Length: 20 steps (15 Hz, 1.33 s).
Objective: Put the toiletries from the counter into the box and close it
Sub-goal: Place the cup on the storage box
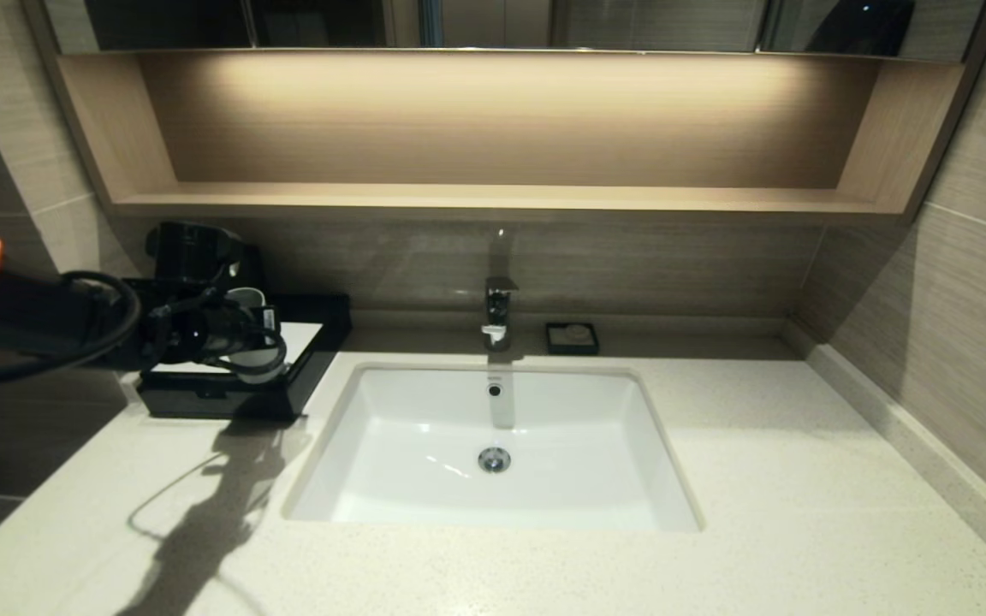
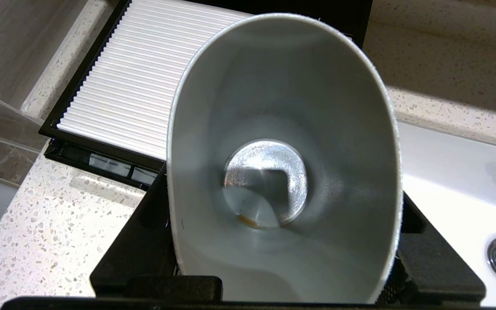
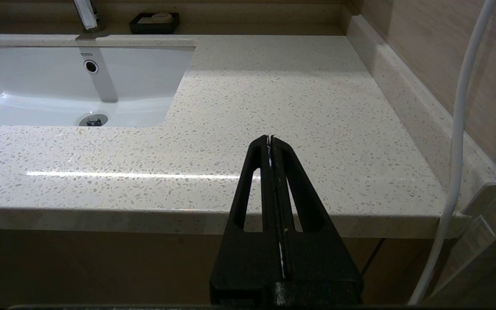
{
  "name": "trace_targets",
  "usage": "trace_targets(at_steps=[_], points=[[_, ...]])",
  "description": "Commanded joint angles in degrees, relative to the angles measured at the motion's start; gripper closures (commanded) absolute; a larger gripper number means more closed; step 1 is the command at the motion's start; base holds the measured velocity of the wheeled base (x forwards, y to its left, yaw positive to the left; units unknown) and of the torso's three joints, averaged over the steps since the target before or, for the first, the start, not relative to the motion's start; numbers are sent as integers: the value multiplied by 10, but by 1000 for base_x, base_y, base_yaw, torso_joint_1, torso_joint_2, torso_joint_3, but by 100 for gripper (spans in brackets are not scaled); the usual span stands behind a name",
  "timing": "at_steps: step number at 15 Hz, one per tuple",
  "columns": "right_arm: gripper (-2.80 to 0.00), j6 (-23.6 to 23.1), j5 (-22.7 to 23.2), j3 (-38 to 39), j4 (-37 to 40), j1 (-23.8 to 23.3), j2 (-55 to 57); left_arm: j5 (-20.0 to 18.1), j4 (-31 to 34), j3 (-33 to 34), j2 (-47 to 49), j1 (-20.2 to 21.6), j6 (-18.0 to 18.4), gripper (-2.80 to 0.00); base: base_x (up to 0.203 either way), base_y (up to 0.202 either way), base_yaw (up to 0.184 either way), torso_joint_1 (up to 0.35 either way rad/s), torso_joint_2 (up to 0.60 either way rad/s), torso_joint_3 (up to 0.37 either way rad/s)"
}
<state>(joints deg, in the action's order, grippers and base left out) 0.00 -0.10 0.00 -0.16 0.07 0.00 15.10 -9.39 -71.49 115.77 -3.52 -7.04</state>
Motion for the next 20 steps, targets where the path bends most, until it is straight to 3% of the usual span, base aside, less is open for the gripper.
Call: trace_targets(at_steps=[1,12,20], points=[[0,0,0,0,0,0,0,2,-1,-6,-8,1,-1,0,0,0,0,0,0,0],[0,0,0,1,0,0,0,4,14,-44,-70,0,4,0,0,0,0,0,0,0],[0,0,0,0,0,0,0,4,16,-97,-24,0,16,0,0,0,0,0,0,0]])
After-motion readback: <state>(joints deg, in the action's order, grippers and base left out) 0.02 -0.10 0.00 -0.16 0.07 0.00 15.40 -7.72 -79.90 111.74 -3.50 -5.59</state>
